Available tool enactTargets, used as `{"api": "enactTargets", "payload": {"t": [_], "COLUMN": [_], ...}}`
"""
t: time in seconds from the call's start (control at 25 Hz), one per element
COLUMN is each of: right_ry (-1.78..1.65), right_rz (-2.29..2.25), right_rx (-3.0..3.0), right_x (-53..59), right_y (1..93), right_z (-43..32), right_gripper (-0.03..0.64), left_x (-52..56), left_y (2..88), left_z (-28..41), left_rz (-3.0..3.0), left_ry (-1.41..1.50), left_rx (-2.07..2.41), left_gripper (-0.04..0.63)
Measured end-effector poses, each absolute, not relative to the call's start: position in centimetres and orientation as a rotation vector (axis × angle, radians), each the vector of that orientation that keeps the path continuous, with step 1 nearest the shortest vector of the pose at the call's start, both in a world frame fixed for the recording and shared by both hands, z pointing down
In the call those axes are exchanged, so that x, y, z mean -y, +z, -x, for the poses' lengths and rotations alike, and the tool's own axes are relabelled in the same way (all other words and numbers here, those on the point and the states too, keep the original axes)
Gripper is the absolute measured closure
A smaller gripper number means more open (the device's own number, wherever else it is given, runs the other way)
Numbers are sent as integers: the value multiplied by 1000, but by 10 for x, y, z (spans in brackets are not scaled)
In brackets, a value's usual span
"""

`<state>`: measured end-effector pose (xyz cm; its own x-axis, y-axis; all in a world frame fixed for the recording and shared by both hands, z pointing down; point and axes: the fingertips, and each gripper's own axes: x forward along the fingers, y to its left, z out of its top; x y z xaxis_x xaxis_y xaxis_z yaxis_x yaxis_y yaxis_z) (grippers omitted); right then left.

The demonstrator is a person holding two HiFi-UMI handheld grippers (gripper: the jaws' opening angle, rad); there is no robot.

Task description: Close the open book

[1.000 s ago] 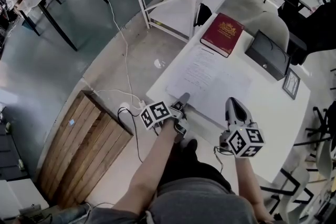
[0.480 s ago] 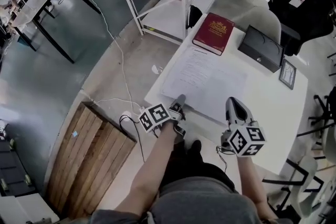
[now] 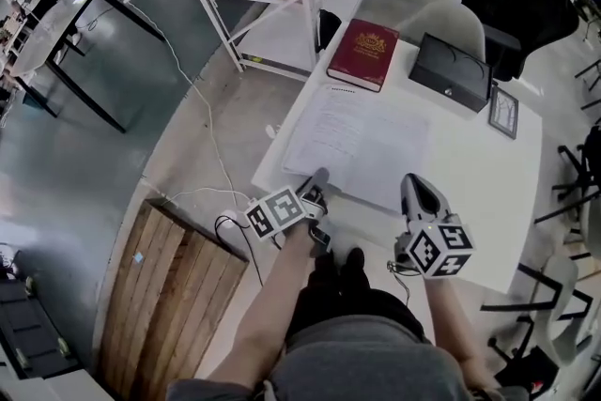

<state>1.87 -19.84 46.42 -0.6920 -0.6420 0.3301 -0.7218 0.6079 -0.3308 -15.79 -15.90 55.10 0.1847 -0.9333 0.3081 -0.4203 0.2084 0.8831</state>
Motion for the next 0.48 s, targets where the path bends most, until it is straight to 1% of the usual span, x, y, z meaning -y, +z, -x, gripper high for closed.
{"api": "enactTargets", "payload": {"t": [0.48], "right_ry": [664], "right_rz": [-1243], "right_rx": [2617], "right_x": [191], "right_y": [463], "right_z": [-44], "right_gripper": [607], "left_x": [162], "left_y": [536], "left_z": [127], "left_rz": [-1652], "left_ry": [-323], "left_rx": [1442], "left_gripper": [577]}}
